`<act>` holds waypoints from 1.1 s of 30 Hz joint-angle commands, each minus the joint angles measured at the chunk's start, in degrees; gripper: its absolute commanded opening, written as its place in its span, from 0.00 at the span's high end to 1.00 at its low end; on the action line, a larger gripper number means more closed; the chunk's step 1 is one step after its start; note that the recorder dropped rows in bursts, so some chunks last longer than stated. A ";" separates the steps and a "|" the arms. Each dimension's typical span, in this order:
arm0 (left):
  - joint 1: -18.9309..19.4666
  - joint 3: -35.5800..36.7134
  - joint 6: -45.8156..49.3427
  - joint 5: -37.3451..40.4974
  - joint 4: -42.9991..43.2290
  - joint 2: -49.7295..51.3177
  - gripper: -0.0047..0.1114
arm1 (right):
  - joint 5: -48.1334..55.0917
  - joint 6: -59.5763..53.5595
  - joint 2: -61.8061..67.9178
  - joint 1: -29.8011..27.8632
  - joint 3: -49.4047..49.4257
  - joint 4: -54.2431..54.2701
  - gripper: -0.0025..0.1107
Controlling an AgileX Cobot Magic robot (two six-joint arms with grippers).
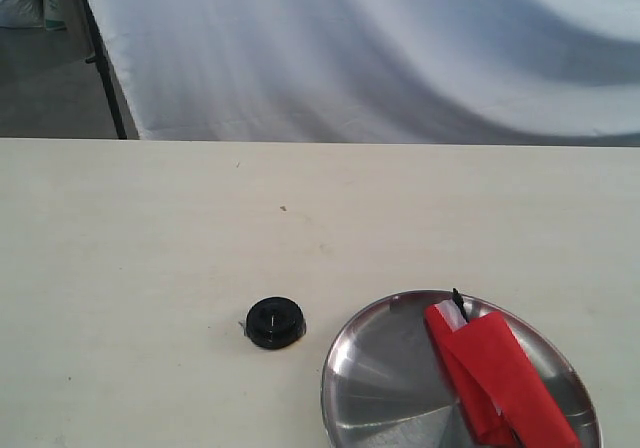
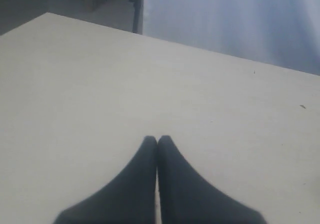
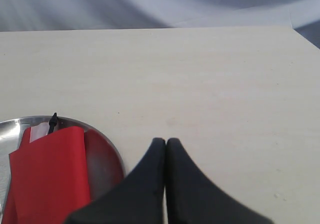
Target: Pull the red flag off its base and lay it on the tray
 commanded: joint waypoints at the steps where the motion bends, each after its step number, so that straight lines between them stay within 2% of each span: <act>1: 0.10 0.23 4.48 -0.84 3.36 -0.18 0.96 | -0.58 -0.18 -0.24 -0.17 -0.16 -0.16 0.98; 33: 0.10 0.23 6.34 -0.99 2.88 -0.18 0.96 | -0.58 -0.18 -0.24 -0.17 -0.16 -0.16 0.98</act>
